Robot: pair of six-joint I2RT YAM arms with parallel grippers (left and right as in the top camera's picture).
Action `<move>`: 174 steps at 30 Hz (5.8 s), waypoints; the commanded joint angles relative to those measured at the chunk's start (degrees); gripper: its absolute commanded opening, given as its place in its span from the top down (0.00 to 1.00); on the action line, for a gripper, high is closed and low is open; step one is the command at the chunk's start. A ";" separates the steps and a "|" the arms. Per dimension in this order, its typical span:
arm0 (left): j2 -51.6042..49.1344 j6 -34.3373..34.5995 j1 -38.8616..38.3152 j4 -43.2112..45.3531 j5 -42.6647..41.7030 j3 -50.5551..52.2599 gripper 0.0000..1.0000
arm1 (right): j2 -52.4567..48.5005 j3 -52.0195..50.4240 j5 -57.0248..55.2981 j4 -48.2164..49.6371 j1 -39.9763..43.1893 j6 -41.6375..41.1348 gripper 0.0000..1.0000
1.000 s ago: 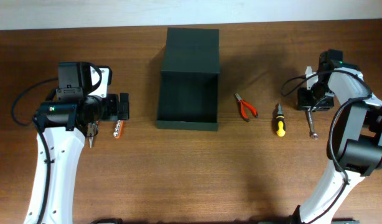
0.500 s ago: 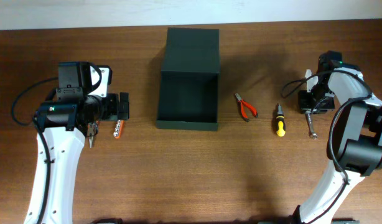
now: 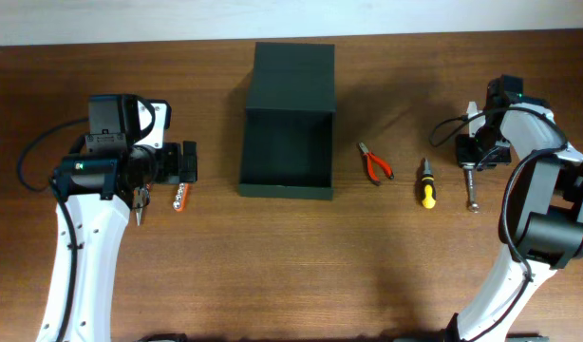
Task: Pack container
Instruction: 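Lower right gripper and grasp the silver wrench, then carry the wrench into the green box and open right gripper, then move right gripper back over the yellow-black screwdriver, then lower right gripper and grasp the screwdriver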
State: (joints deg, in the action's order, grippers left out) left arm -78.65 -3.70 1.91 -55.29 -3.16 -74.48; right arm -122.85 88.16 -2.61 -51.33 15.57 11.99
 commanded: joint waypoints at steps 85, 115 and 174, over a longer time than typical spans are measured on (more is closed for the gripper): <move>-0.42 -1.14 0.24 1.60 -2.43 -0.68 0.00 | -24.70 49.64 14.64 -8.83 -45.83 51.52 0.96; -0.42 -1.14 0.24 0.42 -2.36 -0.68 0.01 | 1.84 60.57 13.46 -40.41 -30.82 3.69 0.74; -0.44 -1.14 0.24 0.39 -1.36 -0.68 0.01 | -2.14 6.86 6.38 -23.85 -8.41 -9.51 0.54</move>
State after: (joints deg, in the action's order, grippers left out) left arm -78.67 -3.70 1.91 -55.02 -4.47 -74.48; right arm -125.21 95.44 4.91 -75.42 6.98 2.20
